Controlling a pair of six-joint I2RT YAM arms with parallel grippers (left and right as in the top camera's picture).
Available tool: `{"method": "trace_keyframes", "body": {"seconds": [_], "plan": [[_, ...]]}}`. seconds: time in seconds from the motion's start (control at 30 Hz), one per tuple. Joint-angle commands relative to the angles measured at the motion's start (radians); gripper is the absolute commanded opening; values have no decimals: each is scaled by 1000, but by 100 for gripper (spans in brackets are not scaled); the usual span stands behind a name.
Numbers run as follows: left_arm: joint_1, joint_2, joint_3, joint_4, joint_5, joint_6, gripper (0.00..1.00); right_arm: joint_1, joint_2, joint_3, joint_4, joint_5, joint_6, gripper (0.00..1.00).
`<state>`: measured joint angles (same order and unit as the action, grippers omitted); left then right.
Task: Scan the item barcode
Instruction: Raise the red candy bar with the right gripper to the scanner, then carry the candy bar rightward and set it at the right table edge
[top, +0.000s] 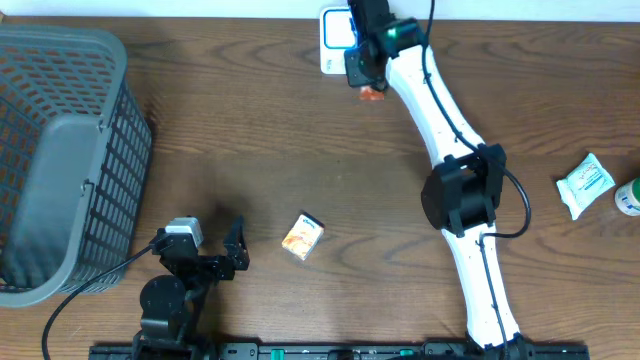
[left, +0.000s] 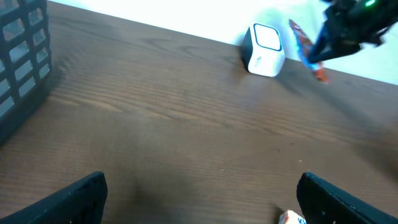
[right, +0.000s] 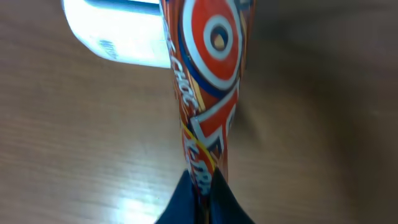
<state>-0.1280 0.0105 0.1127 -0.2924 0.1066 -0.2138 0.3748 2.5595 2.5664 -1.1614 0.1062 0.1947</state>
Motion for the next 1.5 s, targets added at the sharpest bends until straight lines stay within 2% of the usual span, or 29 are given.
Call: {"method": "trace_keyframes", "body": {"seconds": [0.0,0.23,0.5,0.73,0.93,1.07,1.17,1.37,1.4,1.47], "plan": [[3,-6,-14,-29,13,-9,98,-2,-1,127,-170,53,14,1],[3,-6,-14,-29,13,-9,98,-63,-1,212,-538,89,-26,1],[3,-6,-14,-29,13,-9,98,-180,-9,173,-537,163,2,1],[3,-6,-14,-29,13,-9,98,-367,-8,158,-537,207,23,1],[3,-6,-14,-29,13,-9,98,-542,-7,96,-514,207,132,1],[3,-6,-14,-29,13,-9,98,-647,-6,8,-446,207,167,1],[3,-6,-14,-29,13,-9,98,-735,-6,-124,-338,203,172,1],[2,-6,-14,-29,13,-9,98,-816,-6,-309,-212,198,211,1],[3,-6,-14,-29,13,-9,98,-822,-6,-323,-203,199,209,6],[3,-6,-14,-29,13,-9,98,-831,-7,-327,-206,199,208,63]]}}
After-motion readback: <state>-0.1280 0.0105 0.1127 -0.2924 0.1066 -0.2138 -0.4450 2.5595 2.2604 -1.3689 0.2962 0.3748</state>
